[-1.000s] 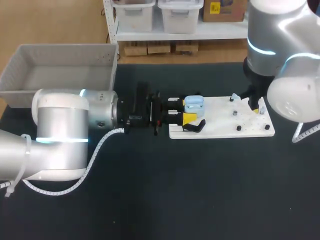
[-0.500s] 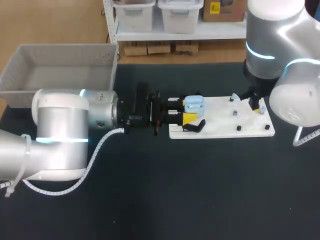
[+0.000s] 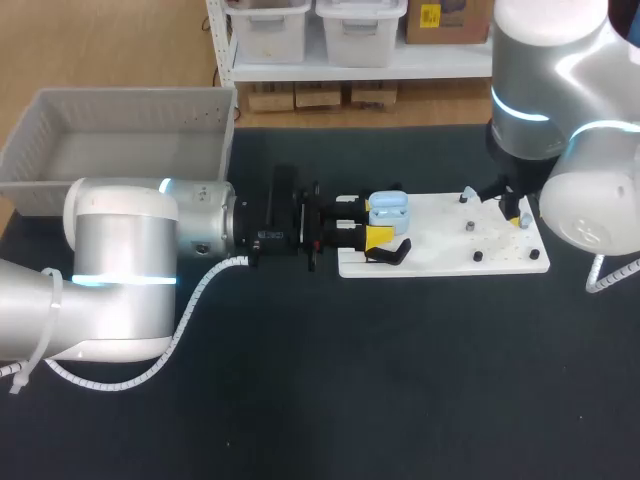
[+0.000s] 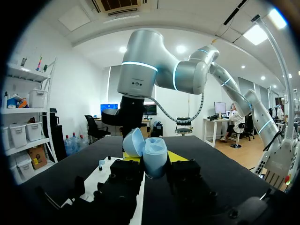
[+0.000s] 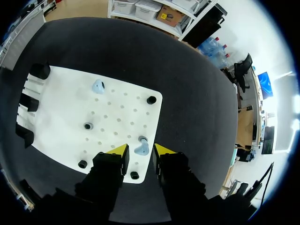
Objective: Pick up each earbud case from the left stands, insert the matching earbuds, close the lid, and place the case in the box.
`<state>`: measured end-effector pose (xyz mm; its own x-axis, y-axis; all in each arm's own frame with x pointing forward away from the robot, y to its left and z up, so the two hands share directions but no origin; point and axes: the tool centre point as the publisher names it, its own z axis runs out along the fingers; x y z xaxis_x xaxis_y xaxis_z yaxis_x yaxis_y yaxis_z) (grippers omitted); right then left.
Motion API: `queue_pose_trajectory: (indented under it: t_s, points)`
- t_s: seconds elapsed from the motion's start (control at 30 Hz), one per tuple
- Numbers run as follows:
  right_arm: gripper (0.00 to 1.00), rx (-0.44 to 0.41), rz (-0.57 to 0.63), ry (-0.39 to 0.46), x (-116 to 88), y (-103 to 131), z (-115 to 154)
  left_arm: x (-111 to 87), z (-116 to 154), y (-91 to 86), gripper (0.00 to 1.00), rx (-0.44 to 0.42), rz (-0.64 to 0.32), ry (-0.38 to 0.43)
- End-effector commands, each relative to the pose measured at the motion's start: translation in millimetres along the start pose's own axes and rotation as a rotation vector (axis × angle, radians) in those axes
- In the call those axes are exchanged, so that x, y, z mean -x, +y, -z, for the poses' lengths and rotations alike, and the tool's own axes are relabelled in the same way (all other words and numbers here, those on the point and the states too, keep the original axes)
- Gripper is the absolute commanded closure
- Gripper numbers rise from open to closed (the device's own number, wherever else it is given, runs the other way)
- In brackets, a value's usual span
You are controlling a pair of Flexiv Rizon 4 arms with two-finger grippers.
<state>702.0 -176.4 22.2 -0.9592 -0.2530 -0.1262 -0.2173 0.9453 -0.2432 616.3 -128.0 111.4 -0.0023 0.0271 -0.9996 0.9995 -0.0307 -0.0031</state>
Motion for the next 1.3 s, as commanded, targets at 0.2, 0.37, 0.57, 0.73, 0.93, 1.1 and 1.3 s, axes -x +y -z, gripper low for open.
queue_pose_trajectory:
  t_s: [0.2, 0.37, 0.57, 0.73, 0.93, 1.1, 1.3]
  points:
    - [0.68, -0.009, -0.001, 0.008, 1.7, 1.9, -4.1, -1.0, -0.1, -1.1, 1.0, 0.005, -0.003, -0.003]
    - [0.69, -0.013, -0.005, 0.014, 0.9, 2.8, -5.4, -1.0, -0.1, -1.1, 1.0, 0.005, -0.003, -0.003]
    - [0.69, -0.019, -0.008, 0.02, -0.9, 4.2, -6.9, -1.0, -0.1, -1.1, 1.0, 0.005, -0.003, -0.003]
    - [0.69, -0.027, -0.013, 0.018, -1.9, 3.5, -6.1, -1.0, -0.1, -1.1, 1.0, 0.005, -0.003, -0.003]
    - [0.69, -0.041, -0.014, 0.017, -2.8, 1.8, -7.2, -1.0, -0.1, -1.1, 1.0, 0.005, -0.003, -0.003]
    - [0.69, -0.051, -0.015, 0.018, -3.4, -0.2, -9.3, -1.0, -0.1, -1.1, 1.0, 0.005, -0.003, -0.003]
    - [0.7, -0.056, -0.016, 0.016, -3.1, -0.6, -11.3, -1.0, -0.1, -1.1, 1.0, 0.005, -0.003, -0.003]
